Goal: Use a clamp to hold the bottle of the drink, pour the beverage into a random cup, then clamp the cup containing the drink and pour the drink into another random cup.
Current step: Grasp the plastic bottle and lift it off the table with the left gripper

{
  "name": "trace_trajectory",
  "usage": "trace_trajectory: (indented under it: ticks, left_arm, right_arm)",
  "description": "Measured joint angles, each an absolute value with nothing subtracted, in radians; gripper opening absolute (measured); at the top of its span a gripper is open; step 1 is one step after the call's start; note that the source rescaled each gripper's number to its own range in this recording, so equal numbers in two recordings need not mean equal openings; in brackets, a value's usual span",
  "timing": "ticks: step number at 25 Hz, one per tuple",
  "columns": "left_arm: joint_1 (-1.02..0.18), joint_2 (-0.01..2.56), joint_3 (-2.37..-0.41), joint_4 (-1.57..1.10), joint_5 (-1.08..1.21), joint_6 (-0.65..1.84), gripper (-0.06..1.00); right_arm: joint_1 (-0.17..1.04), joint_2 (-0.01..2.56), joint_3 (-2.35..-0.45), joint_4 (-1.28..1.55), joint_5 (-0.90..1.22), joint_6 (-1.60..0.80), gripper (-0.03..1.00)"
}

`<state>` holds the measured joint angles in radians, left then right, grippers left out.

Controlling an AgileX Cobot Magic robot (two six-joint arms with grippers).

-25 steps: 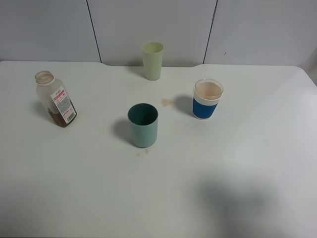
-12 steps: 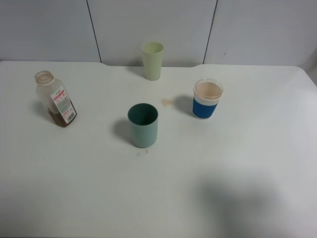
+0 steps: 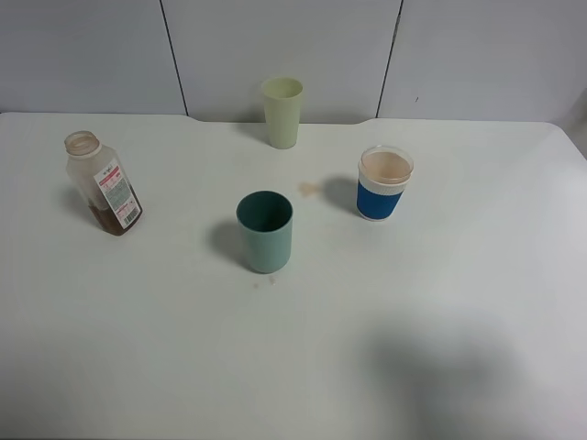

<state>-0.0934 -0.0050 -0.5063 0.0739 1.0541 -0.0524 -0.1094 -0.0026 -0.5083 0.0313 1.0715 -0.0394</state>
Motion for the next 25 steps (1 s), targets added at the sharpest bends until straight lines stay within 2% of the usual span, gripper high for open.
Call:
trace_trajectory:
  ticks: [25]
  left_arm:
    - [-0.093,-0.005,-0.506,0.077,1.054,-0.052,1.00]
  right_arm:
    - [-0.109,-0.003,-0.508,0.031,1.072,-0.039,0.99]
